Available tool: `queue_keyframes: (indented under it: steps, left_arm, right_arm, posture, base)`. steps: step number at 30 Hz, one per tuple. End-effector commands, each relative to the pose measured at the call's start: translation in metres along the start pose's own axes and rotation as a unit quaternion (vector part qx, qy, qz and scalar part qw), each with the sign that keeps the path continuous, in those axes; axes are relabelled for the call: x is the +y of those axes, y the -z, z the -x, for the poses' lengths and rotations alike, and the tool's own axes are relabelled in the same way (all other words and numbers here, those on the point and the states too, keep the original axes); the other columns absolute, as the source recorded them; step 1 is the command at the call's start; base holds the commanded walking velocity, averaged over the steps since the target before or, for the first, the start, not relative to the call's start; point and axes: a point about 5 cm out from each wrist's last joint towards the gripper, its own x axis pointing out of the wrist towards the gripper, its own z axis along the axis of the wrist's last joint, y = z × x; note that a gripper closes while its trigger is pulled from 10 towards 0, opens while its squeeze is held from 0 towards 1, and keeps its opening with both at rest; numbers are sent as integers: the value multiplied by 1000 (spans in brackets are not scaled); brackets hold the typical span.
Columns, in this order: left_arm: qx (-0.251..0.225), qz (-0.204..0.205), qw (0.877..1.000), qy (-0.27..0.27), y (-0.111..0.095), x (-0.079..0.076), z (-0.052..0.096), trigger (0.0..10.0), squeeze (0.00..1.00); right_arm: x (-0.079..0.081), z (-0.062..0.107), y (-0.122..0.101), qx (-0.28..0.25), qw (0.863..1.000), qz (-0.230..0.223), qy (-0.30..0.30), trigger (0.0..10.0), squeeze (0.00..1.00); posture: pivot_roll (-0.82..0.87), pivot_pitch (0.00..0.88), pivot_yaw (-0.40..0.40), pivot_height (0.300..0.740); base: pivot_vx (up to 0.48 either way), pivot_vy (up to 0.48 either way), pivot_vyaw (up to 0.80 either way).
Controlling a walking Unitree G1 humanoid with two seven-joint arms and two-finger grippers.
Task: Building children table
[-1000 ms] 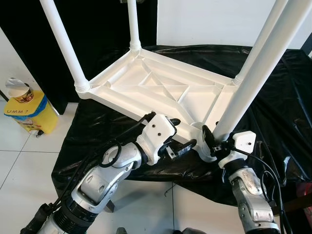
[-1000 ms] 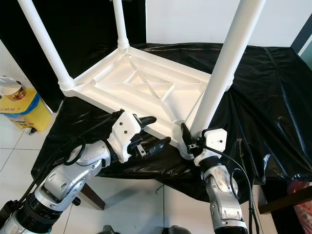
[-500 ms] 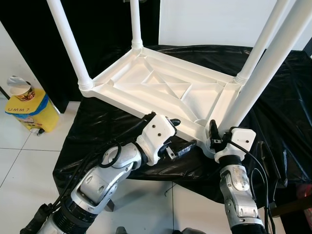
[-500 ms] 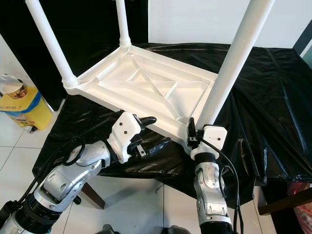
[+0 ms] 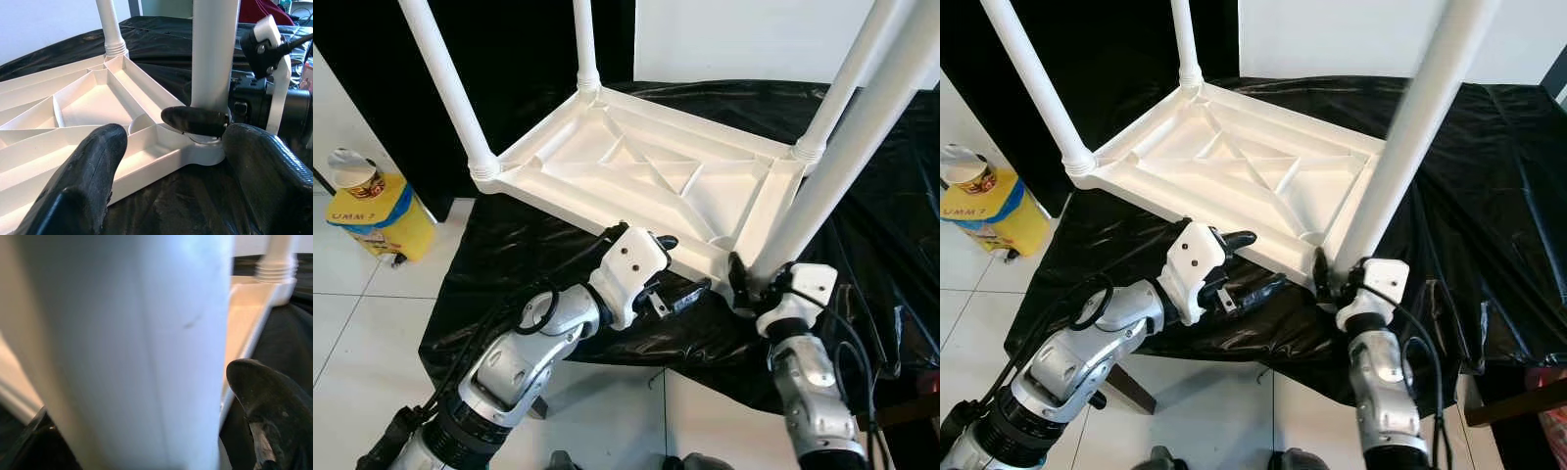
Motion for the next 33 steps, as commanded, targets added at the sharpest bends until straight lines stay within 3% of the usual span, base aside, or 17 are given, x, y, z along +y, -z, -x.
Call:
queue_keyframes:
  steps: [1, 6, 8, 11, 16, 17, 19, 20, 32, 33]
  left_arm:
    - [-3, -5, 999, 48, 0, -6, -2, 10000, 0]
    - [-3, -8, 999, 52, 0, -7, -4, 10000, 0]
    - [-2, -10, 998, 55, 1, -9, -7, 10000, 0]
    - [-4, -11, 998, 56, 1, -11, -8, 10000, 0]
    - [-7, -11, 998, 58, 0, -12, -10, 10000, 0]
    - [-9, -11, 998, 59, -1, -13, -11, 10000, 0]
    - [-10, -11, 998, 59, -2, -13, -12, 10000, 0]
    - [-11, -12, 998, 58, -2, -12, -12, 10000, 0]
    - [-15, -12, 999, 47, -2, -9, -13, 10000, 0]
    - [-14, -12, 999, 47, -1, -9, -13, 10000, 0]
  right_arm:
    - [-4, -6, -10, -10, 999, 8, -41, 10000, 0]
    - [-8, -10, -12, 0, 995, 20, -95, 10000, 0]
    - [-9, -14, -13, 16, 987, 38, -157, 10000, 0]
    - [-11, -18, -13, 28, 978, 54, -197, 10000, 0]
    - [-15, -24, -14, 35, 972, 73, -219, 10000, 0]
    - [-18, -26, -14, 41, 970, 77, -227, 8039, 0]
    - [-21, -28, -13, 47, 968, 81, -233, 8039, 0]
    - [-25, -28, -13, 52, 967, 83, -234, 0, 0]
    - [-42, -24, -4, 75, 968, 86, -225, 0, 0]
    - [-42, -24, -3, 77, 968, 86, -221, 10000, 0]
  posture:
    - [11, 41, -29, 740]
    - [10, 37, -30, 740]
    - [9, 36, -35, 740]
    - [8, 36, -35, 740]
    - [6, 34, -35, 740]
    - [4, 34, -38, 740]
    - [3, 33, -38, 740]
    - [3, 34, -40, 740]
    - [-5, 38, -48, 740]
    - [-12, 36, -51, 740]
  base:
    - [0, 0, 0]
    - [0, 0, 0]
    - [0, 0, 0]
    - [0, 0, 0]
    - [0, 0, 0]
    - [0, 0, 0]
    - [0, 0, 0]
    - [0, 0, 0]
    - [0, 0, 0]
    - [0, 0, 0]
